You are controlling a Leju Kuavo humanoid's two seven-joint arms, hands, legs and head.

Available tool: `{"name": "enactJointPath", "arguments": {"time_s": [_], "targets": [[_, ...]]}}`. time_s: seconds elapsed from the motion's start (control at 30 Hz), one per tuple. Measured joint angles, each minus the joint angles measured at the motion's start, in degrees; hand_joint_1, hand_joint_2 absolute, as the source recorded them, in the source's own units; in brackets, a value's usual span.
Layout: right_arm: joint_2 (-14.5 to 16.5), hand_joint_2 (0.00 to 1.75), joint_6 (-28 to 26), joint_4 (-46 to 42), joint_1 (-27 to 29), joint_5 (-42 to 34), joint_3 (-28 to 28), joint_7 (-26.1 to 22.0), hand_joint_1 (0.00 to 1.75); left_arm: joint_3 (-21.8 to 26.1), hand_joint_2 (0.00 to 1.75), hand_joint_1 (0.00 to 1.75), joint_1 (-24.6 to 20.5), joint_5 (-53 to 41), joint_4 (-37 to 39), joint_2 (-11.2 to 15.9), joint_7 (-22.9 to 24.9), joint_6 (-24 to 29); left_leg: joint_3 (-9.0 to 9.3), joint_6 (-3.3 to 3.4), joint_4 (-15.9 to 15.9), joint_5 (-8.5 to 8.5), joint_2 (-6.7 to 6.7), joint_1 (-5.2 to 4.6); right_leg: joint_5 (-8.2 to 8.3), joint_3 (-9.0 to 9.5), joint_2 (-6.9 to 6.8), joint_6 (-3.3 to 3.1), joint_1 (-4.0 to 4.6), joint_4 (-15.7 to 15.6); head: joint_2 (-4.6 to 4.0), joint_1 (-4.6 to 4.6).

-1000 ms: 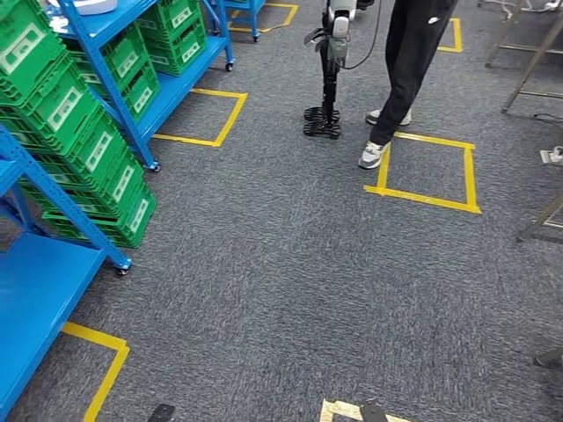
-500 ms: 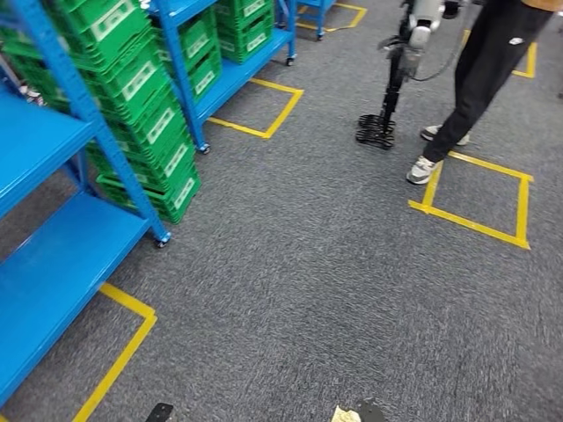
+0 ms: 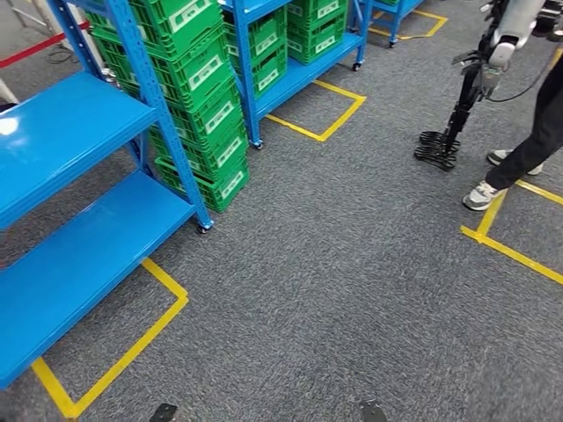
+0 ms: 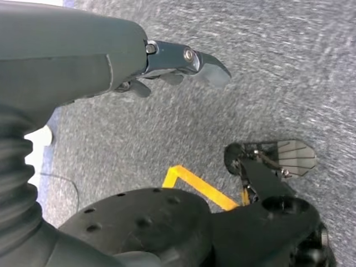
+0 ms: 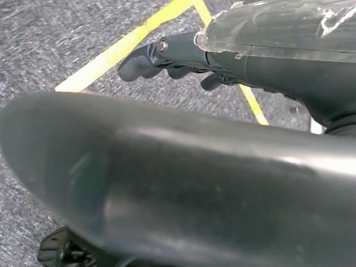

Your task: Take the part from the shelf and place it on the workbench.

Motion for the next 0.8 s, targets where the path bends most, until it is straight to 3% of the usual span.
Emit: {"name": "enactJointPath", "arguments": {"time_s": [0.07, 0.13, 0.17, 0.23, 0.3, 0.37, 0.43, 0.47, 0.53, 0.6, 0.67, 0.7, 0.73, 0.8], "targets": [[0.0, 0.0, 0.0, 0.0, 0.1, 0.0, 0.0, 0.0, 0.0, 0.0, 1.75, 0.0, -0.2, 0.0, 0.0, 0.0, 0.0, 0.0, -2.75, -0.43, 5.8, -3.54, 3.15, -0.15, 0.06, -0.09, -1.61, -0.57, 0.06, -0.1, 0.01, -0.35], [0.0, 0.0, 0.0, 0.0, 0.4, 0.1, 0.0, 0.2, 0.0, 0.0, 1.75, 0.0, -0.3, 0.0, 0.0, 0.0, 0.0, 0.0, -5.98, -0.71, 12.8, -6.6, 4.17, -0.11, 0.01, -0.22, -3.39, -0.75, 0.17, -0.1, 0.01, -0.47], [0.0, 0.0, 0.0, 0.0, 0.4, 0.1, 0.0, 0.3, 0.0, 0.0, 1.75, 0.0, -0.3, 0.0, 0.0, 0.0, 0.0, -0.1, -6.57, -0.78, 14.3, -6.79, 4.31, -0.1, -0.02, -0.25, -4.25, -0.77, 0.18, -0.1, 0.0, -0.47], [0.0, 0.0, 0.0, 0.0, 0.3, 0.2, 0.0, 0.4, 0.0, 0.0, 1.75, 0.0, -0.2, -0.1, 0.0, 0.0, 0.2, -0.1, -4.53, -0.77, 11.2, -4.28, 4.87, -0.09, -0.08, -0.17, -5.75, -0.68, 0.17, -0.1, 0.0, -0.48], [0.1, 0.0, 0.0, 0.0, 0.3, 0.3, 0.0, 0.4, 0.0, 0.0, 1.75, 0.0, -0.3, -0.2, 0.0, 0.0, 0.4, -0.1, -0.33, -0.57, 3.7, -1.13, 7.51, -0.24, -0.29, 0.01, -6.97, -0.35, 0.41, 0.0, 0.0, -0.57], [0.0, 0.0, 0.0, 0.0, 0.2, 0.4, 0.0, 0.5, 0.0, 0.0, 1.75, 0.0, -0.4, -0.4, 0.0, 0.0, 0.4, -0.1, 1.77, 0.02, -0.6, -0.17, 9.45, -0.45, -0.51, 0.1, -8.15, 0.21, 0.86, 0.1, 0.01, -0.6], [0.0, 0.0, 0.0, 0.0, 0.2, 0.4, 0.0, 0.5, 0.0, 0.0, 1.75, 0.0, -0.4, -0.4, 0.0, 0.0, 0.4, 0.0, 1.69, 0.8, -1.1, -0.2, 8.52, -0.5, -0.65, 0.34, -9.42, 0.8, 1.01, 0.0, 0.01, -0.5], [0.0, 0.0, 0.1, 0.0, 0.1, 0.5, 0.0, 0.5, 0.0, 0.0, 1.75, 0.0, -0.2, -0.4, 0.0, 0.1, 0.4, 0.0, 1.66, 1.11, -1.2, -0.11, 7.85, -0.41, -0.92, 0.39, -9.03, 1.18, 0.91, 0.2, 0.0, -0.4], [0.0, 0.0, 0.1, 0.0, 0.0, 0.5, 0.0, 0.5, 0.0, 0.0, 1.75, 0.0, -0.1, -0.4, 0.0, 0.1, 0.4, 0.0, 1.72, 1.76, -1.4, 0.14, 6.55, -0.11, -2.9, -0.68, -6.23, 1.85, 0.65, 3.0, 0.01, -0.13], [0.0, 0.0, 0.1, 0.0, 0.1, 0.5, 0.0, 0.5, 0.0, 0.0, 1.75, 0.0, -0.2, -0.4, 0.0, 0.0, 0.4, 0.0, 1.66, 2.19, -1.4, 0.22, 5.19, 0.01, -6.61, -4.05, -3.33, 2.16, 0.51, 10.3, 0.01, 0.21], [0.0, 0.0, 0.1, 0.0, 0.4, 0.6, 0.0, 0.5, 0.0, 0.0, 1.75, 0.0, -0.2, -0.4, 0.0, 0.0, 0.4, -0.1, 1.63, 2.34, -1.4, 0.25, 3.58, 0.01, -8.54, -7.23, -2.7, 2.21, 0.51, 16.5, 0.0, 0.32], [0.0, 0.0, 0.1, 0.0, 0.4, 0.6, 0.0, 0.5, 0.0, 0.0, 1.75, 0.0, -0.1, -0.4, 0.0, 0.0, 0.4, -0.1, 1.66, 2.32, -1.4, 0.28, 2.74, 0.03, -7.77, -7.5, -2.59, 2.19, 0.46, 16.6, 0.0, 0.34], [0.0, 0.0, 0.1, 0.0, 0.4, 0.6, 0.0, 0.5, 0.0, 0.0, 1.75, 0.0, -0.1, -0.4, 0.0, 0.0, 0.4, -0.1, 1.71, 2.25, -1.3, 0.31, 1.89, 0.08, -5.99, -6.65, -2.32, 2.16, 0.36, 14.5, 0.0, 0.33], [0.0, 0.0, 0.4, 0.0, 0.4, 0.6, 0.0, 0.5, 0.0, 0.0, 1.75, 0.0, -0.1, -0.4, 0.0, 0.0, 0.4, -0.1, 1.7, 1.83, -1.1, 0.3, 0.28, 0.15, -1.95, -3.11, 0.15, 2.22, -0.12, 6.6, 0.01, 0.35]]}}
